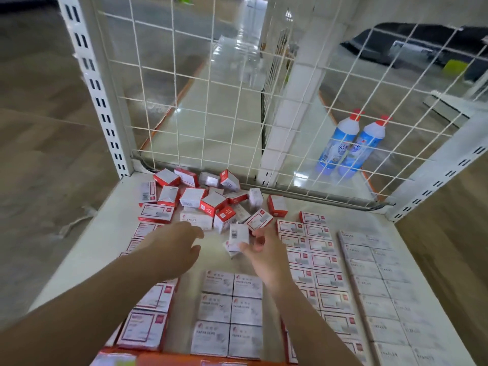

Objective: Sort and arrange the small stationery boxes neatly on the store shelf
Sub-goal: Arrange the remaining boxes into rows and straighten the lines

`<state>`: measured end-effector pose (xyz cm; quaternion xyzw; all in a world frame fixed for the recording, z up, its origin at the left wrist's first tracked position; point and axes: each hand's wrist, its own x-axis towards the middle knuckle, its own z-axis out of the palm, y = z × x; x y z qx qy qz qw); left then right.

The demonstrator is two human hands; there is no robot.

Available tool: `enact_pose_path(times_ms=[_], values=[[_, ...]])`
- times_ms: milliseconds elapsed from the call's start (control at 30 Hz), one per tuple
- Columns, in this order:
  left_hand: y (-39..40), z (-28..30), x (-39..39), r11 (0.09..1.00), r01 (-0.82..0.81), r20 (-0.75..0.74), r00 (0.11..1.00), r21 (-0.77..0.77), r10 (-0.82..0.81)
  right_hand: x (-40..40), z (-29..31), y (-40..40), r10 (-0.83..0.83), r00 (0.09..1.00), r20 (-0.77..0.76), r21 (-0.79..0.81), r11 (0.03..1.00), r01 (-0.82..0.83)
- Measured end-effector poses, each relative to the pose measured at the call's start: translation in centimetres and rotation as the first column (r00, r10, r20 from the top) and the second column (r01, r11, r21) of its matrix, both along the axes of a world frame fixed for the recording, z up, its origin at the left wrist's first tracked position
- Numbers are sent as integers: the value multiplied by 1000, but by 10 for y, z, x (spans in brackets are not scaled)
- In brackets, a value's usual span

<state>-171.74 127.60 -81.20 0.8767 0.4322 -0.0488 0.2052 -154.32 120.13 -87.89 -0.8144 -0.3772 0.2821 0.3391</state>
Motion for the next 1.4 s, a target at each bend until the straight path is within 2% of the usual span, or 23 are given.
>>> enact_pose_path(times_ms=[200, 333, 500, 600, 667, 800, 1033, 1300, 1400], values=[[4, -8, -27, 997, 8, 17, 1000, -71, -7, -23, -9, 16, -81, 990, 116, -27, 996, 85], [11, -12, -36, 996, 19, 3, 1000, -91, -19, -24, -10, 21, -124, 983, 134, -55, 990, 132], [15, -14, -39, 997, 34, 39, 999, -76, -31, -22, -8, 12, -224, 971, 78, 15, 975, 224], [15, -16, -38, 997, 20, 87, 996, -74, -13, -20, 2, 3, -270, 962, -24, 100, 957, 272], [16, -16, -35, 997, 11, 118, 993, -82, -1, -23, 11, -1, -217, 972, -94, 143, 963, 229], [13, -14, -25, 992, 56, 171, 985, -111, -36, -35, 22, -5, -80, 972, -220, 117, 987, 108], [10, -10, -14, 979, 36, 257, 966, -198, 16, -43, 30, -6, -64, 933, -353, 158, 979, 127], [11, -12, -15, 957, -31, 195, 977, -289, 91, -47, 34, -18, 102, 935, -340, 235, 972, -21], [12, -14, -13, 940, -42, 195, 974, -340, 114, -49, 36, -19, 165, 948, -271, 268, 959, -91]])
